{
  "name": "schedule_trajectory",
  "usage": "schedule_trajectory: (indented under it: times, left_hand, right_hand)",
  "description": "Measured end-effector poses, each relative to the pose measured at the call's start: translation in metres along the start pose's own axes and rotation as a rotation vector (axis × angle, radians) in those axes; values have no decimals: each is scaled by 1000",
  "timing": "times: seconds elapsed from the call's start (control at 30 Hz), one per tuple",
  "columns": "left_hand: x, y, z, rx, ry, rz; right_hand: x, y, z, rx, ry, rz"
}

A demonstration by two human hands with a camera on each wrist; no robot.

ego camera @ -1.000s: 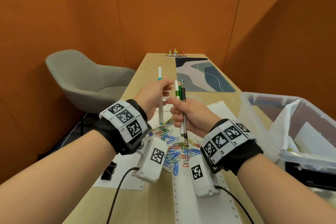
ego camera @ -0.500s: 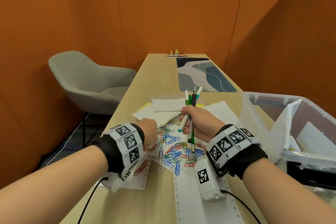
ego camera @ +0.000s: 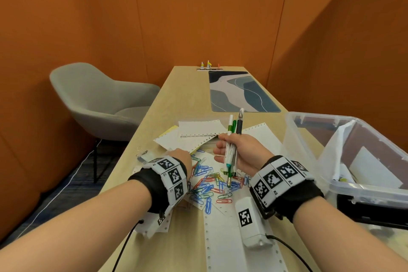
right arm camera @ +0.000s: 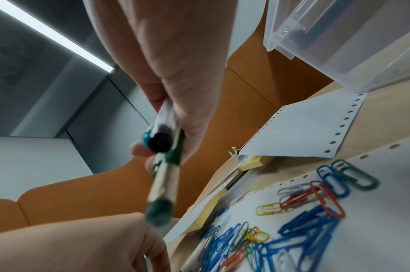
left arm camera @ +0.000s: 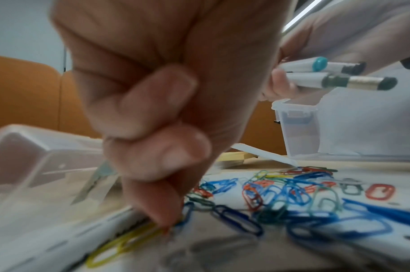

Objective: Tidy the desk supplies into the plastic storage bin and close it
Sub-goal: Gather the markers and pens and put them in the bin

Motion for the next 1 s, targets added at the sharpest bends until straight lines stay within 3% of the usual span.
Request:
schedule_trajectory:
  times: [0.17, 0.3, 0.43, 0.67, 0.8, 0.87, 0.93, 1.0]
  left_hand:
    - [6, -14, -7, 0, 66, -47]
    - [3, -60, -17, 140, 80, -491]
    - [20, -90, -23, 120, 199, -963]
    - [30, -90, -13, 292, 258, -1041]
    - [30, -83, -14, 333, 240, -1135]
    - [30, -77, -15, 278, 205, -1223]
    - [32, -66, -18, 45, 210, -1353]
    - [37, -54, -27, -227, 282, -1330]
  right_hand:
    - [1, -3, -1, 8, -9, -21]
    - [1, -7, 2, 18, -5, -25]
    - [2, 6, -3, -115, 23, -61]
    - [-3, 3, 1, -16, -52, 159]
    - [-10, 5, -2, -77, -97, 237]
    - [-16, 1, -1, -60, -156, 184]
    - [-23, -7, 2, 0, -216, 119]
    - [-29, -12, 2, 29, -239, 128]
Point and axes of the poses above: each hand's wrist, its own z-axis towards the middle knuckle, its own y-axis out of the palm, x = y × z, the point moved 6 cm from there along z, towards the middle knuckle, and after that the axes turned 8 degrees about x, right-handed, at the moved point
